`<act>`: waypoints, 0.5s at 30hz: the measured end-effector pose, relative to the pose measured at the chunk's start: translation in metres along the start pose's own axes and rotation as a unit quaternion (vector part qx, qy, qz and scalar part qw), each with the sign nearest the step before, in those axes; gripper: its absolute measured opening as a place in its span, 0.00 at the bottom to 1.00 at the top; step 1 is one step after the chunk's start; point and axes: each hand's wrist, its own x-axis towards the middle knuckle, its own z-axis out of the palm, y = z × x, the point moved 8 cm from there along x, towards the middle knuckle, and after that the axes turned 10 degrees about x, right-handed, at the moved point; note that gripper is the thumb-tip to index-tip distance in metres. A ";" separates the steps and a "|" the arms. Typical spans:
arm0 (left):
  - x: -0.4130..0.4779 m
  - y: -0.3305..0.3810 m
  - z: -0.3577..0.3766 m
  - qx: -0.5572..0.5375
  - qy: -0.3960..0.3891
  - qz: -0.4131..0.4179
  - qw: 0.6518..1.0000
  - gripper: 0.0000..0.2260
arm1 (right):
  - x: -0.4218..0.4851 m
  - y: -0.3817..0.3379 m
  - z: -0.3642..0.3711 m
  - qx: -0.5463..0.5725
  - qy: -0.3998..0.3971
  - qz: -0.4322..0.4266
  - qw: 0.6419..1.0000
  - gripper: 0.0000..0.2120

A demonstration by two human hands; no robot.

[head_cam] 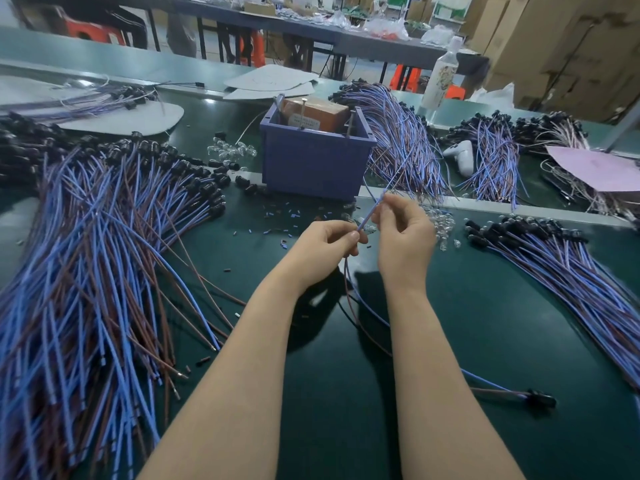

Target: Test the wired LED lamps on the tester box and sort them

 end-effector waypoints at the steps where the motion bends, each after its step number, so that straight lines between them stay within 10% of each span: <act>1: 0.000 -0.001 0.000 0.002 0.000 -0.003 1.000 0.10 | -0.001 -0.002 -0.001 -0.009 0.001 -0.007 1.000 0.09; 15: 0.000 -0.001 -0.005 0.025 0.035 0.003 0.999 0.09 | -0.008 -0.011 0.006 -0.135 -0.003 -0.081 0.987 0.12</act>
